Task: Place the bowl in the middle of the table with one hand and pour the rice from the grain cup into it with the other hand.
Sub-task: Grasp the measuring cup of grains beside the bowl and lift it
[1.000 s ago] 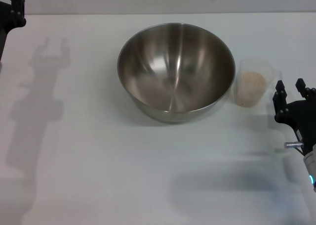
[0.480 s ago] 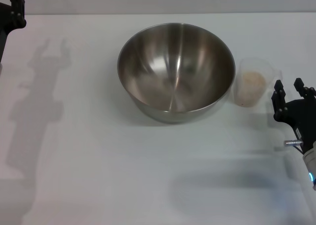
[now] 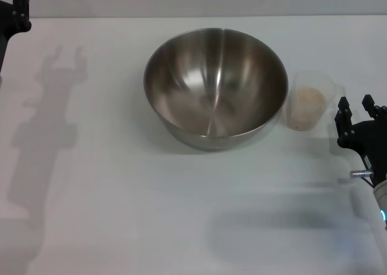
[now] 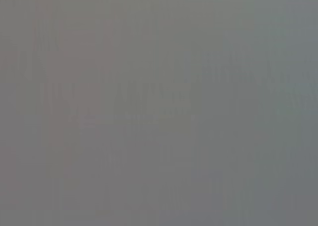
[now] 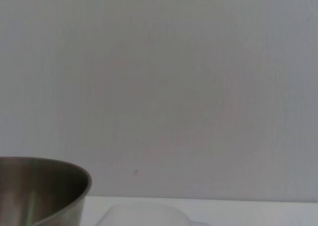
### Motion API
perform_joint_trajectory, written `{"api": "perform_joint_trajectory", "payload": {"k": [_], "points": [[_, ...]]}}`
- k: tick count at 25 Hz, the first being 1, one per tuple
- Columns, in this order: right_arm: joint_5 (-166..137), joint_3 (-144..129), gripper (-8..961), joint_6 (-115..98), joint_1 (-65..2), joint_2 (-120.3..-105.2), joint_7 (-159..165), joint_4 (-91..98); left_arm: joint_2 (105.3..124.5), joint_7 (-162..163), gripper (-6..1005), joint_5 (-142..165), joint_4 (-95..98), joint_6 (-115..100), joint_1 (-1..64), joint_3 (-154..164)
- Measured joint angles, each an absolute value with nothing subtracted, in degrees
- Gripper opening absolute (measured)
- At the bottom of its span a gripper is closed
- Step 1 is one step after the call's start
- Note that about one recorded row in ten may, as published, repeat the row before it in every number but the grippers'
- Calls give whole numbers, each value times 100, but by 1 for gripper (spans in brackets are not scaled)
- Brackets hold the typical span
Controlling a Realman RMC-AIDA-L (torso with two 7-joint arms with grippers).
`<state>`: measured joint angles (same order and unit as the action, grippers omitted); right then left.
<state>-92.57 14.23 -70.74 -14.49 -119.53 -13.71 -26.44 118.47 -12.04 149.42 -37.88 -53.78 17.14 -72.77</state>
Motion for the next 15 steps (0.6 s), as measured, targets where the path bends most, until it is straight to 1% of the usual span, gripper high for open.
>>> {"api": "perform_joint_trajectory", "payload": {"k": [15], "points": [[-9255,1434,421,-6947,-1505,-11953,-1371,-2626,11847,-1204,409,14951,-3802,-5581,1681,-7277]]}}
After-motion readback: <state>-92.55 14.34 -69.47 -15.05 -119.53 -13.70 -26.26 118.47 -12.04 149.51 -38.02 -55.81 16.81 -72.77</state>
